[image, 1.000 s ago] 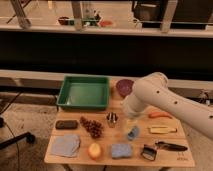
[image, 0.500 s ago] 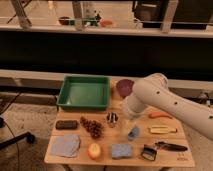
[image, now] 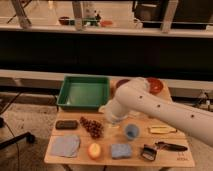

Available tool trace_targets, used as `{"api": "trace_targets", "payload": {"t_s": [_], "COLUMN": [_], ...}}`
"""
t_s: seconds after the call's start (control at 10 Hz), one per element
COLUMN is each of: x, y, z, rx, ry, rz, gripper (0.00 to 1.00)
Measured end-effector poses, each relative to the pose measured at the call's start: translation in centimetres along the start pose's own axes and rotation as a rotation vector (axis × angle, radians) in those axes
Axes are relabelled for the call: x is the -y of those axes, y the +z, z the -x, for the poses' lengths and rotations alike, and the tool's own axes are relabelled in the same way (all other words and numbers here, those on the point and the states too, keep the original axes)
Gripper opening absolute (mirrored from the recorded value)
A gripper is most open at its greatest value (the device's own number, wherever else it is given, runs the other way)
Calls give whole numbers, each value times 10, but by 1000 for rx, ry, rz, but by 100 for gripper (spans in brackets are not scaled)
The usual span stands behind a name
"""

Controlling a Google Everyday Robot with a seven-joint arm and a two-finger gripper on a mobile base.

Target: Wipe purple bowl with eraser

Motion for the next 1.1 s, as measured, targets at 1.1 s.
{"api": "trace_targets", "payload": {"t_s": [1.1], "x": [29], "y": [123], "z": [110], "rx": [63], "ry": [-45], "rz": [2], "gripper": [80]}}
